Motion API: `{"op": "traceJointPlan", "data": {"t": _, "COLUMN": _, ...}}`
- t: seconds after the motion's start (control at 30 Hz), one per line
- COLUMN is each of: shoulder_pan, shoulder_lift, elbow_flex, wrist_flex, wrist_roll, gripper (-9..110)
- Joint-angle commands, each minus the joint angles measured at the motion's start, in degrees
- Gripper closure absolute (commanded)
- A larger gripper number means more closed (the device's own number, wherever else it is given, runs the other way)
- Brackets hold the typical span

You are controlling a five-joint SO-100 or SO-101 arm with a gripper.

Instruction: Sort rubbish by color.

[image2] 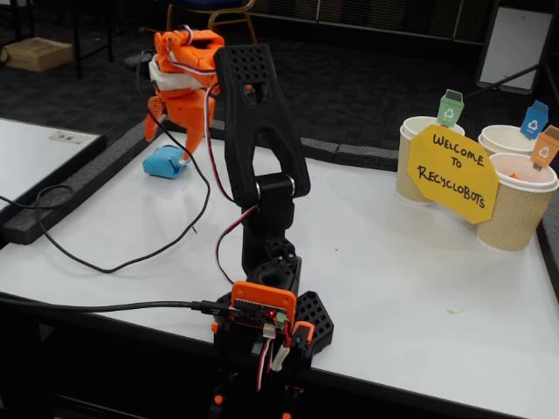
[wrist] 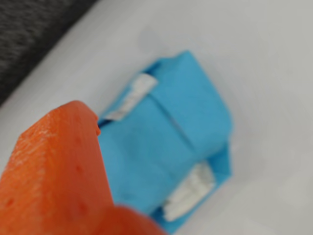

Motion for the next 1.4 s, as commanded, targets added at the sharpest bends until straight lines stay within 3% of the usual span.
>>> {"op": "traceJointPlan", "data": {"t": 0.0, "shoulder_pan": 1.8, "shoulder_lift": 1.8, "elbow_flex": -5.4, "wrist_flex": 0.0, "wrist_roll": -1.5, "gripper": 78}}
{"op": "traceJointPlan", "data": {"t": 0.47, "shoulder_pan": 0.6, "shoulder_lift": -4.0, "elbow_flex": -7.2, "wrist_flex": -2.7, "wrist_roll": -3.2, "gripper": 77}}
{"op": "traceJointPlan", "data": {"t": 0.63, "shoulder_pan": 0.7, "shoulder_lift": -4.7, "elbow_flex": -7.7, "wrist_flex": -5.2, "wrist_roll": -2.6, "gripper": 100}}
{"op": "traceJointPlan", "data": {"t": 0.93, "shoulder_pan": 1.6, "shoulder_lift": -3.8, "elbow_flex": -11.6, "wrist_flex": -2.4, "wrist_roll": -2.5, "gripper": 101}}
{"op": "traceJointPlan", "data": {"t": 1.37, "shoulder_pan": 12.9, "shoulder_lift": 28.0, "elbow_flex": -5.8, "wrist_flex": 6.4, "wrist_roll": -1.9, "gripper": 101}}
